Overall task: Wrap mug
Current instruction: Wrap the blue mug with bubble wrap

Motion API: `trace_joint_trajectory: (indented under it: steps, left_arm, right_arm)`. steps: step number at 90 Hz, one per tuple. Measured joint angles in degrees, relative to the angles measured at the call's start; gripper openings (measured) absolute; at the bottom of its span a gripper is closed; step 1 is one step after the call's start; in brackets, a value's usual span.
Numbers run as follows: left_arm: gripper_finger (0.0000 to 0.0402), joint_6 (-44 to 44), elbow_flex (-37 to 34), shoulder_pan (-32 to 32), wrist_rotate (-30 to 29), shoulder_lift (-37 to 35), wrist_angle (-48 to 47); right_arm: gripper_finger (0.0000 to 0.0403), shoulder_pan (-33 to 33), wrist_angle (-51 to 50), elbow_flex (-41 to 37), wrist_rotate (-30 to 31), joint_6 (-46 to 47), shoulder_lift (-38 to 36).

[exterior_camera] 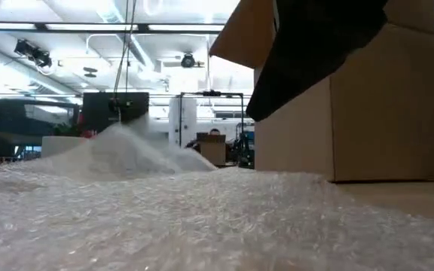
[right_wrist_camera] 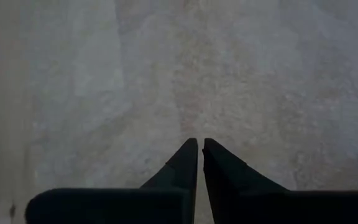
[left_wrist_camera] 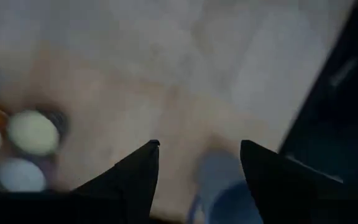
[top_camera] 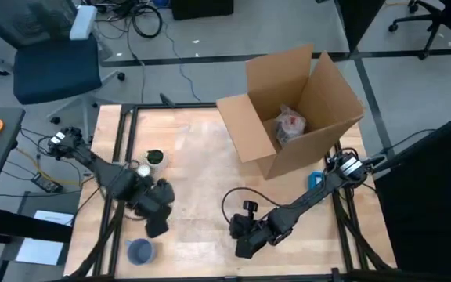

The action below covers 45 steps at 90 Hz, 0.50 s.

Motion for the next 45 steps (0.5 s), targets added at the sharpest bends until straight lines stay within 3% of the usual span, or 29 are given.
trace_joint_trajectory:
  steps: [25,45]
  left_arm:
    - [0.0207,-11.23,-0.02,-12.52,-0.60,0.94,0.87]
    - [0.0207,-13.13,-0.02,-17.87,-0.71,6.60,0.71]
  right_arm:
    - [0.0002,-0.02,-0.01,0.03,0.02,-0.47,0.00]
    - [0.0001,-0.26,-0.01,0.04,0.03,-0.50,0.00]
